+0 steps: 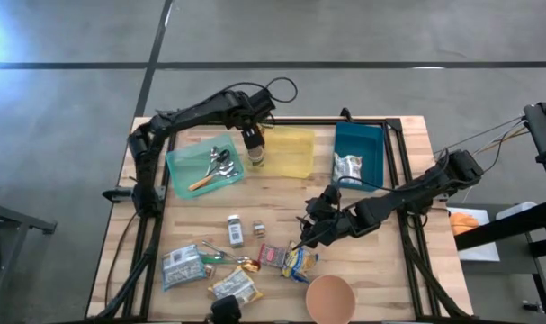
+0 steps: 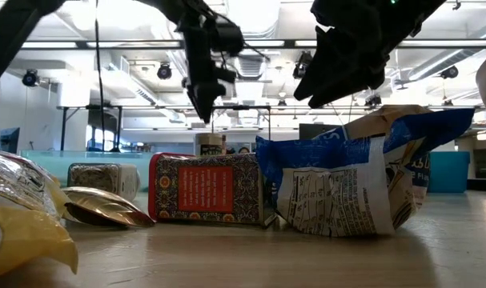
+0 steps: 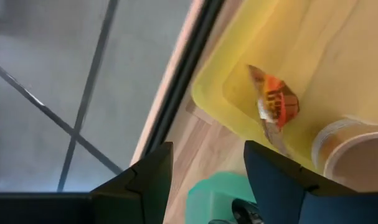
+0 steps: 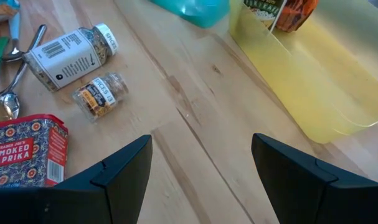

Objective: Pick & Place Food Item
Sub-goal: Put the blue noodle pack into the blue bin

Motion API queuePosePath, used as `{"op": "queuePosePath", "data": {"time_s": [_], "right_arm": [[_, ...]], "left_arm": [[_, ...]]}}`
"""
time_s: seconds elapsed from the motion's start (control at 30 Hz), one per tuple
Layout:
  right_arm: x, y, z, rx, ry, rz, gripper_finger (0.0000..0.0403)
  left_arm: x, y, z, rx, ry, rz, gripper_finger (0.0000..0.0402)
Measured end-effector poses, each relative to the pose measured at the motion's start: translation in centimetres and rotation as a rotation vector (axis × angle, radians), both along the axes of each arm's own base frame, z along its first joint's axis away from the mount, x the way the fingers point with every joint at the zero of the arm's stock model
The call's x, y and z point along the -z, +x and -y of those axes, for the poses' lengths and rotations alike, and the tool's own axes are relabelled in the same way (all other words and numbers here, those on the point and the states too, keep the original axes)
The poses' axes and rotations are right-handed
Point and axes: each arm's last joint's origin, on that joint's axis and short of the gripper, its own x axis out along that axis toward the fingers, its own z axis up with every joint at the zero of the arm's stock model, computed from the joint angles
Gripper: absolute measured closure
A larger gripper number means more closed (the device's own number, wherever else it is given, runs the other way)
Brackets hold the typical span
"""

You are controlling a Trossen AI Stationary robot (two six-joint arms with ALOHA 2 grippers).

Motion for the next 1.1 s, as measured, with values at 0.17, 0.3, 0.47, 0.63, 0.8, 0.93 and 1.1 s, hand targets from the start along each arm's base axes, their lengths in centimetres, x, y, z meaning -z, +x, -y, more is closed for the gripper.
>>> {"op": "queuePosePath", "data": {"time_s": [0.17,0.3,0.47,0.63,0.8,0.93,1.1], "right_arm": [[0.0,0.0,0.0,-0.002,0.001,-0.002,0.0129],[0.1,0.0,0.0,-0.003,0.003,-0.003,0.0129],[0.1,0.0,-0.1,-0.025,0.028,-0.014,0.0129],[0.1,0.0,-0.2,-0.053,0.032,-0.025,0.0129],[-0.3,0.2,-0.9,-0.214,0.031,-0.077,0.0129],[-1.0,0.6,-1.4,-0.373,0.052,-0.107,0.0129],[-2.0,0.8,-2.5,-0.578,0.13,-0.125,0.0129]], "left_arm": [[-3.5,-1.8,0.9,-0.019,0.023,0.098,0.0201],[-5.3,-3.5,2.0,-0.05,0.009,0.165,0.0201],[-5.6,-5.7,3.8,-0.047,-0.085,0.303,0.0201],[-3.2,-7.9,6.2,-0.047,-0.144,0.434,0.0202],[-1.2,-9.6,9.4,-0.051,-0.195,0.551,0.0202],[-0.2,-9.7,12.2,0.002,-0.218,0.662,0.0202],[1.0,-9.4,15.3,0.118,-0.244,0.777,0.0202]]}}
